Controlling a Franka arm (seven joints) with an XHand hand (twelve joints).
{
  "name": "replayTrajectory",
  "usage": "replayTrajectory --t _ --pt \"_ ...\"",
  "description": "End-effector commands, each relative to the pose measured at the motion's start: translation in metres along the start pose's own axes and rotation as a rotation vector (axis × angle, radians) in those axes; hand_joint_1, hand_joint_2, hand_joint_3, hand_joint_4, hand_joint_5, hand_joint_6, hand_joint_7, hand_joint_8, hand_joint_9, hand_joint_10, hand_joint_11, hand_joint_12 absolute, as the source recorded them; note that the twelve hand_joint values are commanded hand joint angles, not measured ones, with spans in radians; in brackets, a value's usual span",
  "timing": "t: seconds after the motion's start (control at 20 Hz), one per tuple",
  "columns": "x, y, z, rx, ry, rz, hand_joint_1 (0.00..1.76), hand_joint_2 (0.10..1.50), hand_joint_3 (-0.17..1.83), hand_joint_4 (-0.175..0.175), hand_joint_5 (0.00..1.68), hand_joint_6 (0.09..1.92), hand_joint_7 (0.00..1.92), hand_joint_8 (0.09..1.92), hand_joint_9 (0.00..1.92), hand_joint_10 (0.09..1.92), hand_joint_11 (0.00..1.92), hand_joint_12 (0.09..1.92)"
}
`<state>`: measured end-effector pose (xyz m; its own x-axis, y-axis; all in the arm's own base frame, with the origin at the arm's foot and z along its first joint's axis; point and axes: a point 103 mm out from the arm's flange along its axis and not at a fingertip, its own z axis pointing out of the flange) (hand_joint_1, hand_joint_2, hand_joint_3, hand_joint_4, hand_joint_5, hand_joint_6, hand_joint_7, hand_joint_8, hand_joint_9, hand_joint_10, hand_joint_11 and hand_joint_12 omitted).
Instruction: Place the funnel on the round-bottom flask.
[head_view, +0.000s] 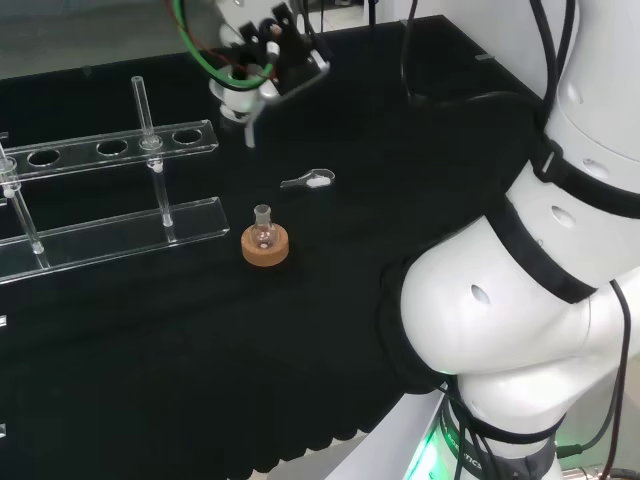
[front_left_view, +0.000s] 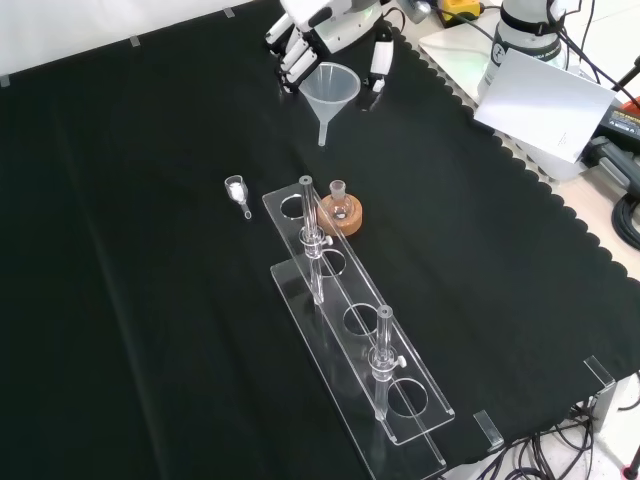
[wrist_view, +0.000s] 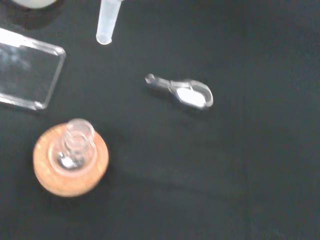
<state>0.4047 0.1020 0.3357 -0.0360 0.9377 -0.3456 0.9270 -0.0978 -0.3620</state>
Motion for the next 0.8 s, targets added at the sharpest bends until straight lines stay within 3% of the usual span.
replayTrajectory --t 0.05,0.8 --pt "0.000 -0.001 0.038 0.050 0.025 0.019 0.76 0.75 0.54 -0.025 0.48 0.64 0.49 0.68 0.83 0.51 0.27 1.41" --pt "0.016 0.015 0.067 0.089 0.025 -0.007 0.75 0.75 0.55 -0.030 0.45 0.63 0.48 0.68 0.82 0.51 0.27 1.41"
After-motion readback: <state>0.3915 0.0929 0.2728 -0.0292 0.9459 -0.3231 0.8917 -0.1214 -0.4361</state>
